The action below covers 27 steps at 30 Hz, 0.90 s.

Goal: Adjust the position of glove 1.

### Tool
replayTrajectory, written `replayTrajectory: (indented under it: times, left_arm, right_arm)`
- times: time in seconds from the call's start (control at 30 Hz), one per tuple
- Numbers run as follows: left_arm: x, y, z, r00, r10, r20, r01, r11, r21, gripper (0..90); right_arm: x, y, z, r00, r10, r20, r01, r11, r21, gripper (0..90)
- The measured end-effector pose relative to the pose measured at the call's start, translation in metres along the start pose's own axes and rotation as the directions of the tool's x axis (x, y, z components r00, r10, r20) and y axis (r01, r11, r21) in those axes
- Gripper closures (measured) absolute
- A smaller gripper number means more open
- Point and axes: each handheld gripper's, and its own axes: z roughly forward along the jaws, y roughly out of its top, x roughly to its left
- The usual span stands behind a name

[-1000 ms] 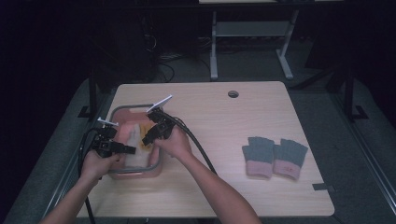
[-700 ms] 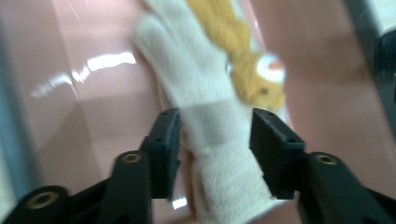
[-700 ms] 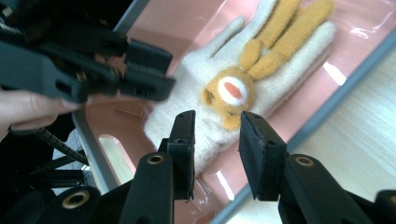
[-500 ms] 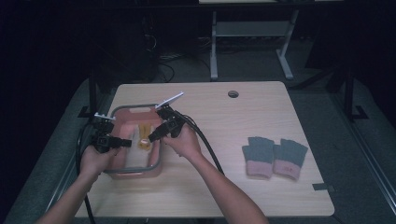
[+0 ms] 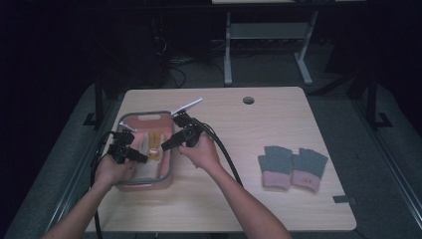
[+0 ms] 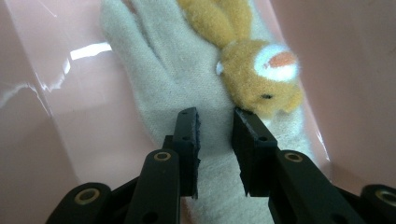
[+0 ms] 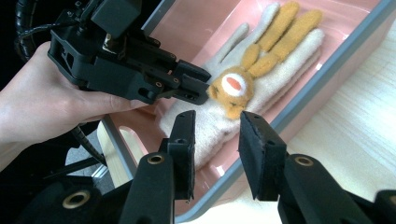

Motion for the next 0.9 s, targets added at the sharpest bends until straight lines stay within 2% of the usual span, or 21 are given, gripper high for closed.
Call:
replayTrajectory:
  times: [0.17, 0.27, 0.37, 0.47, 0.53, 0.63, 0.73, 0.9]
  left_arm:
    - [0.002, -0.001, -0.009, 0.9992, -0.018, 0.037, 0.020, 0.9983, -0.054, 65.6]
    - [0.001, -0.002, -0.019, 0.9977, -0.017, 0.065, 0.025, 0.9928, -0.117, 61.3]
    - [-0.001, -0.001, -0.028, 0.9936, -0.012, 0.113, 0.031, 0.9841, -0.175, 59.0]
    - [-0.004, 0.000, -0.035, 0.9894, -0.012, 0.145, 0.043, 0.9765, -0.211, 57.0]
    - [-0.006, 0.000, -0.037, 0.9859, -0.009, 0.167, 0.046, 0.9750, -0.218, 55.7]
    - [-0.010, 0.000, -0.040, 0.9839, -0.002, 0.178, 0.044, 0.9710, -0.235, 54.8]
    - [-0.014, -0.001, -0.044, 0.9814, -0.004, 0.192, 0.058, 0.9588, -0.278, 54.6]
    - [-0.024, 0.000, -0.048, 0.9761, 0.009, 0.217, 0.060, 0.9488, -0.310, 54.6]
  right_arm:
    - [-0.004, -0.003, -0.007, 1.0000, 0.007, -0.005, -0.007, 1.000, -0.014, 64.9]
    - [-0.006, -0.005, -0.013, 0.9998, 0.017, -0.009, -0.018, 1.000, -0.026, 64.4]
    - [-0.009, -0.006, -0.021, 0.9997, 0.021, -0.010, -0.021, 0.999, -0.038, 62.9]
    - [-0.012, -0.008, -0.030, 0.9998, 0.017, -0.006, -0.017, 0.998, -0.057, 61.9]
    - [-0.013, -0.009, -0.036, 0.9997, 0.026, -0.002, -0.026, 0.998, -0.060, 61.5]
    - [-0.017, -0.012, -0.045, 0.9996, 0.026, 0.006, -0.026, 0.997, -0.069, 60.8]
    - [-0.021, -0.016, -0.055, 0.9996, 0.023, 0.014, -0.022, 0.996, -0.082, 60.4]
    - [-0.026, -0.022, -0.068, 0.9991, 0.037, 0.020, -0.035, 0.995, -0.096, 59.5]
